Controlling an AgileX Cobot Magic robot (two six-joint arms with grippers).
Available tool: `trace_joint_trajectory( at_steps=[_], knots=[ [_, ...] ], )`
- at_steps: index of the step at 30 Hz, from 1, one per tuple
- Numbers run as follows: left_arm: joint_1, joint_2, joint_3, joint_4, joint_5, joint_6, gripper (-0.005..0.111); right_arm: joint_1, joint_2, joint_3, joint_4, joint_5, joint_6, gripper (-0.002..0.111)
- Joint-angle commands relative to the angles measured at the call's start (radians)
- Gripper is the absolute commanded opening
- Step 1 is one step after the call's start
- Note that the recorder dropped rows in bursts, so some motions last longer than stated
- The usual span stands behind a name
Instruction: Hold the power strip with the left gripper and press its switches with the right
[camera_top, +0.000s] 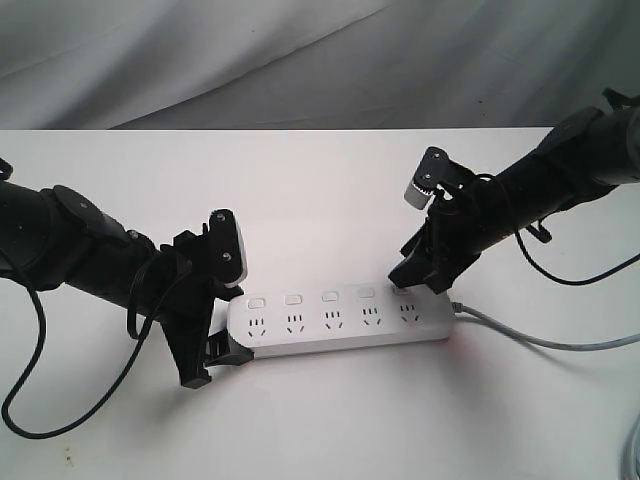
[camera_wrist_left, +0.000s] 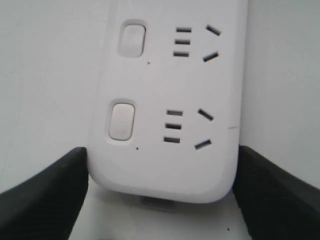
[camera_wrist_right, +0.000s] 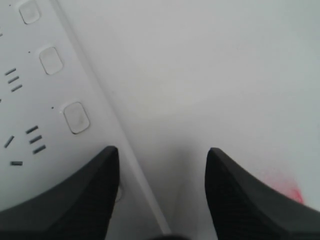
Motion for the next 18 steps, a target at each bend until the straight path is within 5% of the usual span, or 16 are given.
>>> trace_joint_trajectory(
  at_steps=[1,18],
  knots=[
    [0.001,0.001,-0.006,0.003,-0.009,-0.002,0.056,-0.008,0.057,0.013,-0.117,-0.008,-0.008,0.048],
    [0.001,0.001,-0.006,0.003,-0.009,-0.002,0.056,-0.008,-0.026,0.013,-0.037,-0.014,-0.005,0.048]
  ],
)
